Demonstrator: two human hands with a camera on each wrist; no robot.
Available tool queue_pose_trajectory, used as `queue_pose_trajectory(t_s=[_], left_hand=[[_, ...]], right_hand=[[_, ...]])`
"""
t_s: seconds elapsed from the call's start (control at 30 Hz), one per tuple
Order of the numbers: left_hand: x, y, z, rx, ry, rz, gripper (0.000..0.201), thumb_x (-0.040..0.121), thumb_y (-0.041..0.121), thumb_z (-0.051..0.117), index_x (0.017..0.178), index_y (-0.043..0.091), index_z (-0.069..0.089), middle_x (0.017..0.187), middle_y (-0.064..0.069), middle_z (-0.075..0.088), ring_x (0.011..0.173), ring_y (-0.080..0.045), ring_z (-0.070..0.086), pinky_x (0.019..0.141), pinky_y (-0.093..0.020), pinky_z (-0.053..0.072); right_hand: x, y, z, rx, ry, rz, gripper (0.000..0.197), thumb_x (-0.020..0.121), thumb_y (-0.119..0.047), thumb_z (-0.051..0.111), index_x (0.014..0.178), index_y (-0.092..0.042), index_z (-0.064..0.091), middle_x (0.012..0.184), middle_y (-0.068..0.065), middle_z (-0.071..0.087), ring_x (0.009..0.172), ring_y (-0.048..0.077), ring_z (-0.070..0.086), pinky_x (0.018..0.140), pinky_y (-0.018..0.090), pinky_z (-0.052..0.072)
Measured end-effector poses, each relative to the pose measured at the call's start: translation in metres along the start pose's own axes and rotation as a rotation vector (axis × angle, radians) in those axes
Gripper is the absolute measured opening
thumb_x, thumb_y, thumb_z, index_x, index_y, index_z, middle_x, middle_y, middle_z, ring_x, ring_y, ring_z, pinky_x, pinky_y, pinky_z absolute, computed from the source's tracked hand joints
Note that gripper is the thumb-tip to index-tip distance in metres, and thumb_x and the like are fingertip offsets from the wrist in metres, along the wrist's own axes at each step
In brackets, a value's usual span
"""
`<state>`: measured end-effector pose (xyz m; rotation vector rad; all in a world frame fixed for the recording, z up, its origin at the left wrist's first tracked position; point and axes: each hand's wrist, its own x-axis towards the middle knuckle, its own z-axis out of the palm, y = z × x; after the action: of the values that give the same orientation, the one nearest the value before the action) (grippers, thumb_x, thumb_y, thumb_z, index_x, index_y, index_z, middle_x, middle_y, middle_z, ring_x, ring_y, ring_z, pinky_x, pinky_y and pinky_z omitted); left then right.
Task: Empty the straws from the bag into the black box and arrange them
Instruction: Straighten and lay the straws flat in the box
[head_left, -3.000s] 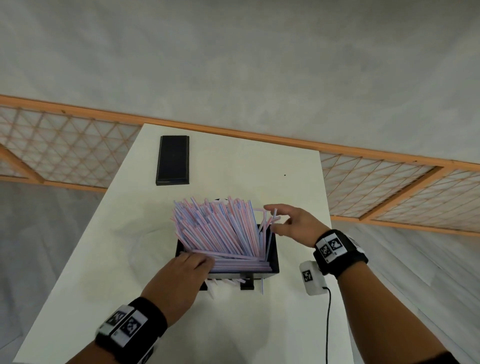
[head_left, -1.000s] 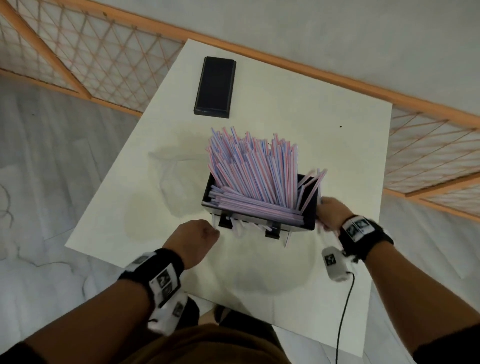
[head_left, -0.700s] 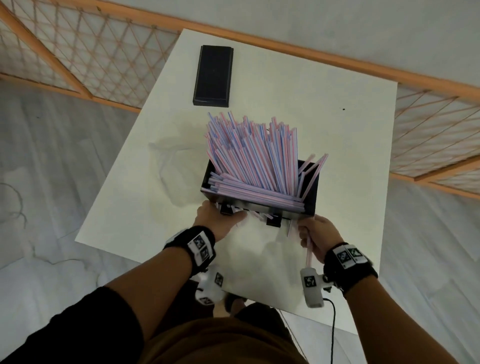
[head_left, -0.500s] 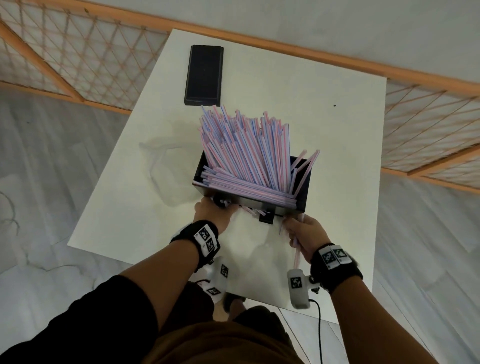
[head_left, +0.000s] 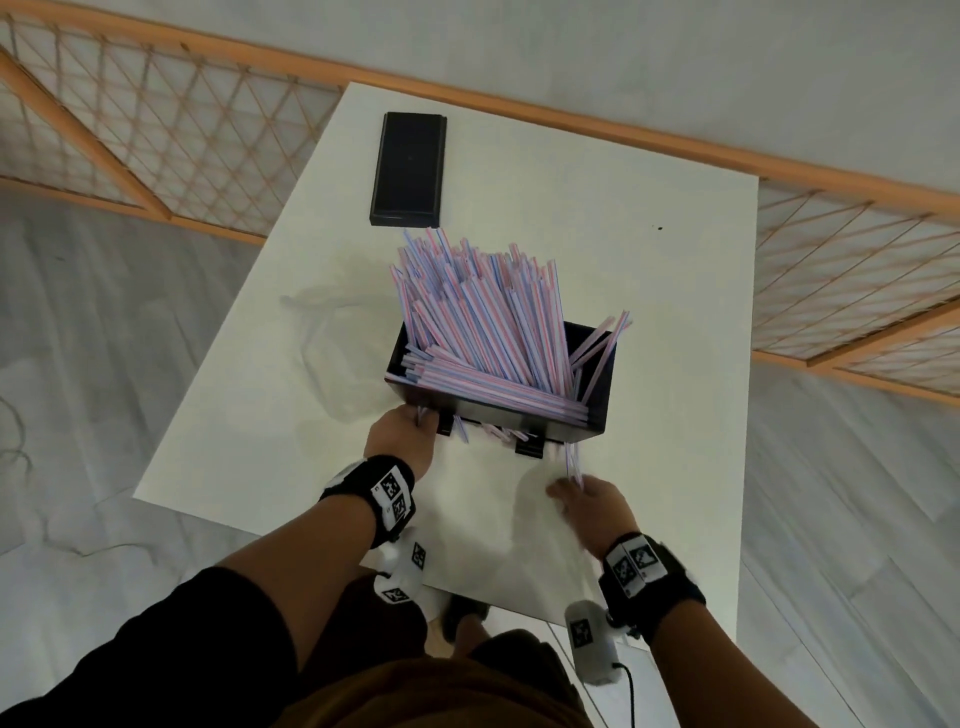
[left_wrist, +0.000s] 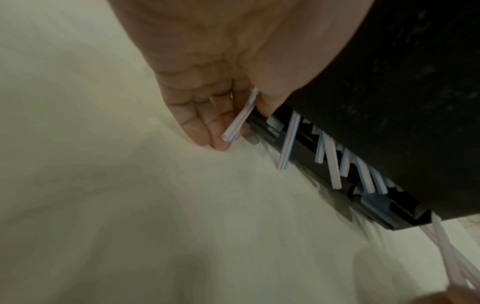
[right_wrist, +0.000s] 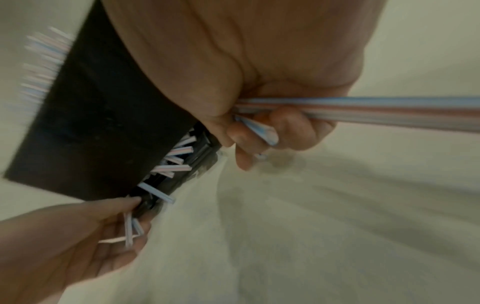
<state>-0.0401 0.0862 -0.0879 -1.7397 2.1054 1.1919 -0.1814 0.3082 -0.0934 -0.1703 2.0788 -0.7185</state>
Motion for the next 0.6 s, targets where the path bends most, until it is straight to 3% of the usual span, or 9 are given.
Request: queue_pose_trajectory(t_s=[0.17,0.3,0.4,0.47,0.6], left_hand=[[0.001,-0.005,0.002,0.117,0.015,0.055,0.042,0.109,0.038,0.041,0.108,0.004,0.066,0.114,-0.022,0.071,0.107,-0.041,0.063,0.08,-0.036,0.043],[0.001,-0.01,-0.001,0.259,0.031,0.138,0.044,0.11,0.039,0.034,0.114,0.007,0.064,0.115,-0.02,0.071,0.108,-0.04,0.064,0.077,-0.035,0.041],[-0.001,-0.009,-0.003,0.294,0.03,0.159,0.046,0.11,0.038,0.03,0.111,0.008,0.063,0.115,-0.019,0.071,0.107,-0.039,0.064,0.077,-0.034,0.04],[-0.001,-0.007,-0.003,0.326,0.001,0.142,0.045,0.111,0.038,0.029,0.109,0.009,0.064,0.116,-0.018,0.071,0.107,-0.038,0.065,0.078,-0.033,0.041],[-0.004,-0.004,-0.011,0.547,-0.066,0.135,0.033,0.106,0.026,0.038,0.114,0.012,0.067,0.119,-0.012,0.071,0.11,-0.032,0.067,0.084,-0.036,0.049]], right_hand=[[-0.027,0.021,-0.017,-0.25,-0.076,-0.106,0.03,0.101,-0.019,0.053,0.078,-0.014,0.072,0.065,-0.01,0.058,0.062,0.004,0.052,0.056,0.01,0.037],[-0.034,0.039,-0.025,-0.443,-0.114,-0.084,0.032,0.098,-0.021,0.053,0.069,-0.022,0.066,0.061,-0.006,0.056,0.058,0.011,0.054,0.056,0.022,0.039],[-0.044,0.054,-0.026,-0.597,-0.243,-0.079,0.032,0.095,-0.023,0.054,0.064,-0.026,0.06,0.064,-0.006,0.056,0.073,0.02,0.062,0.058,0.022,0.039],[-0.06,0.06,-0.029,-0.636,-0.332,-0.096,0.031,0.093,-0.022,0.055,0.064,-0.029,0.059,0.064,-0.007,0.056,0.074,0.016,0.06,0.059,0.02,0.042],[-0.099,0.036,-0.04,-0.468,-0.415,-0.238,0.021,0.089,-0.02,0.047,0.085,-0.03,0.064,0.068,-0.007,0.061,0.063,0.009,0.057,0.072,0.04,0.055]])
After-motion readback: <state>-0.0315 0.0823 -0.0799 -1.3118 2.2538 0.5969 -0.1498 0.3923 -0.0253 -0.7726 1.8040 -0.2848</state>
